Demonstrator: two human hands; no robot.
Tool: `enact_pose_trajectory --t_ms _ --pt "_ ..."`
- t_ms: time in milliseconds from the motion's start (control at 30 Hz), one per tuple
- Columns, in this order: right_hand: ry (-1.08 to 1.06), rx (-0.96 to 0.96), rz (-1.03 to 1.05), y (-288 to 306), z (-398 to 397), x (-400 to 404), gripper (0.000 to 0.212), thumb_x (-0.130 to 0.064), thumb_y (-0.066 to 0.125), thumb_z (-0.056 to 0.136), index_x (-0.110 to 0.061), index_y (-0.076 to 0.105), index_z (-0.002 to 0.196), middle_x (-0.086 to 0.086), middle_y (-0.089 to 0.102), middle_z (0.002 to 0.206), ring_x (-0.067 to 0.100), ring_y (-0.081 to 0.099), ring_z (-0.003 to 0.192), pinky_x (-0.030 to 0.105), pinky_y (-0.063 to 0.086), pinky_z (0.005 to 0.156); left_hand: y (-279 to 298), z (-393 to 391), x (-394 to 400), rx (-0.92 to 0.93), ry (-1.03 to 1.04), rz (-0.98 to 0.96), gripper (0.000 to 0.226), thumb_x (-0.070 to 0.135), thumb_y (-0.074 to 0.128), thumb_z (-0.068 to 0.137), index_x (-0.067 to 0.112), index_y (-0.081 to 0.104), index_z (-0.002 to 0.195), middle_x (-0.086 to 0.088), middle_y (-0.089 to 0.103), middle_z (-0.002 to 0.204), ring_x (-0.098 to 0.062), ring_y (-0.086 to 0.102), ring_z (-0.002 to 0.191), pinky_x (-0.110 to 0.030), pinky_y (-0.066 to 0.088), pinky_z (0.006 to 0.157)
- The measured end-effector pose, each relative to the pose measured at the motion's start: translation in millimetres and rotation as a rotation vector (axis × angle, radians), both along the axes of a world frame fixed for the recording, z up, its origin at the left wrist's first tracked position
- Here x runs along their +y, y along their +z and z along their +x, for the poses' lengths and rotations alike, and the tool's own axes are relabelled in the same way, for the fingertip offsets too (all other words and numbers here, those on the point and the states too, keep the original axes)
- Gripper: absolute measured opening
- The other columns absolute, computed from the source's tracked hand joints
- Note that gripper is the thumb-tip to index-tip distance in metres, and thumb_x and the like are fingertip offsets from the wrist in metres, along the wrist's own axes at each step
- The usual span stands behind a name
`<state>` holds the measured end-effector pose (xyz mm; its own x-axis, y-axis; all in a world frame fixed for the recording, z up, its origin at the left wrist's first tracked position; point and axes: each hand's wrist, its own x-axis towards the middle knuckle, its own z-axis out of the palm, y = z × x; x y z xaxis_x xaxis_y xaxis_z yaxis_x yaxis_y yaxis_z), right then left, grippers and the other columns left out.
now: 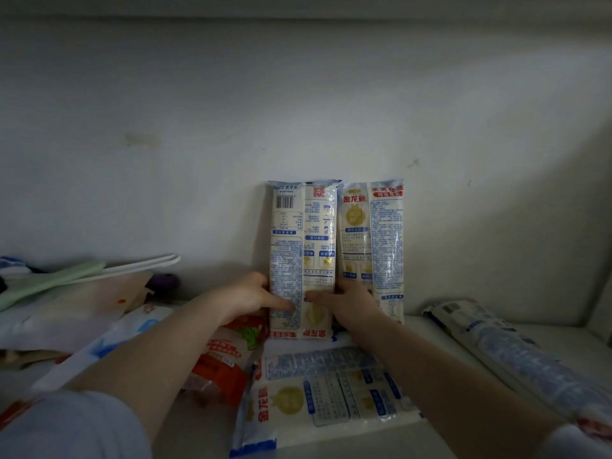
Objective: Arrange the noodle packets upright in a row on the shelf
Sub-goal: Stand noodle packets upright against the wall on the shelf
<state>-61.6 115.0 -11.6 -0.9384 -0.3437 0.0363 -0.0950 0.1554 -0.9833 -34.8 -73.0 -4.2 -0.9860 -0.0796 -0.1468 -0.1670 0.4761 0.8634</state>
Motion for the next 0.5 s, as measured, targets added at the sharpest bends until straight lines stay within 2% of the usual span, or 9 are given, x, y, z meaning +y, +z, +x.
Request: enact_pose_trajectory --t_ms 100,233,433,500 --pt "0.019 0.023 0.041 -0.4 -0.7 3.2 0.016 -0.023 0.072 0.083 -0.021 0.067 0.098 -0.009 0.068 0.081 0.005 0.066 0.071 0.017 0.053 0.057 -1.7 -0.8 -0.1 0.013 0.014 0.033 0.042 0.016 0.081 0.07 0.013 0.067 0.109 -0.003 0.073 0.104 -0.02 0.068 0.098 -0.042 0.049 0.098" --pt "0.024 0.029 0.05 -1.2 -1.5 3.7 0.018 -0.023 0.072 0.083 -0.019 0.067 0.101 -0.01 0.067 0.079 0.005 0.066 0.071 0.018 0.054 0.059 -1.4 -0.8 1.6 0.018 0.007 0.024 0.042 0.015 0.079 0.073 0.013 0.066 0.112 -0.003 0.072 0.108 -0.02 0.067 0.1 -0.039 0.049 0.098" --pt "0.004 0.013 0.08 -0.7 -3.3 5.5 0.026 -0.023 0.073 0.082 -0.015 0.067 0.107 -0.001 0.071 0.091 0.017 0.07 0.085 0.036 0.059 0.079 -4.5 -4.6 2.9 0.038 0.006 0.016 0.041 0.014 0.079 0.073 0.01 0.066 0.111 -0.005 0.072 0.108 -0.02 0.068 0.099 -0.039 0.05 0.097" --pt "0.009 0.017 0.079 -0.7 -3.4 5.8 0.026 -0.024 0.073 0.082 -0.015 0.067 0.107 -0.002 0.071 0.09 0.016 0.07 0.085 0.035 0.058 0.079 -4.4 -4.4 3.3 0.038 0.005 0.018 0.041 0.014 0.079 0.073 0.01 0.067 0.111 -0.005 0.072 0.107 -0.021 0.068 0.099 -0.04 0.049 0.098"
